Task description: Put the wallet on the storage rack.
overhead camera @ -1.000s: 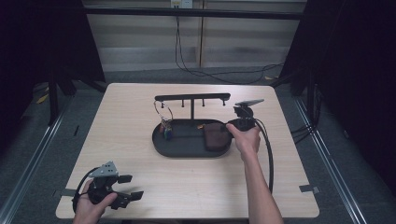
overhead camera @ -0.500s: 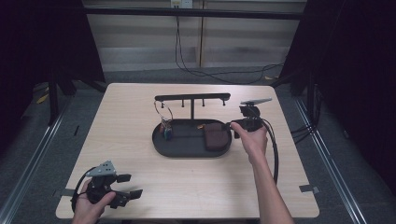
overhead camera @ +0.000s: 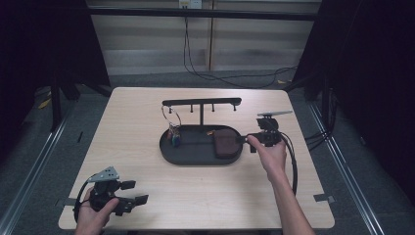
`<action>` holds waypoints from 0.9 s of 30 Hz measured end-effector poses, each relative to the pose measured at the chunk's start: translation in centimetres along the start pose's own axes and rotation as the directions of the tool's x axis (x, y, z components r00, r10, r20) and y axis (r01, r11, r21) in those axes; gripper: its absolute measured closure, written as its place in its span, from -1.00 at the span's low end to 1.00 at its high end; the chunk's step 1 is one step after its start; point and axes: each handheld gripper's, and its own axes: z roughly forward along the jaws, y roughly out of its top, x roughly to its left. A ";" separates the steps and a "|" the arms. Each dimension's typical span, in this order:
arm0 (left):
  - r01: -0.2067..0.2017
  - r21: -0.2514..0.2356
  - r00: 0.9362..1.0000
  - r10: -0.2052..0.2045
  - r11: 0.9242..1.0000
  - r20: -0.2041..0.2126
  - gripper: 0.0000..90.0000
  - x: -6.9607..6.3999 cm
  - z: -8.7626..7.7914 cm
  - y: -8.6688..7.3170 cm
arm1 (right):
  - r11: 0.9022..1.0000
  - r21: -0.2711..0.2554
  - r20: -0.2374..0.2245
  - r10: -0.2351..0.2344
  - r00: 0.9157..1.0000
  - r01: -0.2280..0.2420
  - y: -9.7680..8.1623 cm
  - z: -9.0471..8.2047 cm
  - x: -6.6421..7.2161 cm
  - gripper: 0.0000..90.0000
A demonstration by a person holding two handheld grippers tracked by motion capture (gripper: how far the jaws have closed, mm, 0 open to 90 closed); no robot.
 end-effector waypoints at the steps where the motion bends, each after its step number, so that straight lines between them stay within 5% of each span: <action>1: -0.003 0.001 1.000 0.003 1.000 -0.002 -0.59 0.1 0.0 0.0 | 1.000 -0.005 0.004 -0.002 1.000 0.002 -0.2 -0.2 -0.2 -0.35; 14: 0.039 -0.019 0.999 -0.040 0.999 -0.016 -0.59 0.3 -0.1 0.1 | 0.999 -0.034 0.005 -0.039 0.999 0.039 -4.3 -2.1 -1.1 -0.39; 27: 0.033 0.000 0.999 -0.033 0.999 -0.041 -0.61 0.4 0.1 0.1 | 0.996 -0.070 0.044 -0.047 0.998 0.050 -8.9 -3.5 -1.9 -0.39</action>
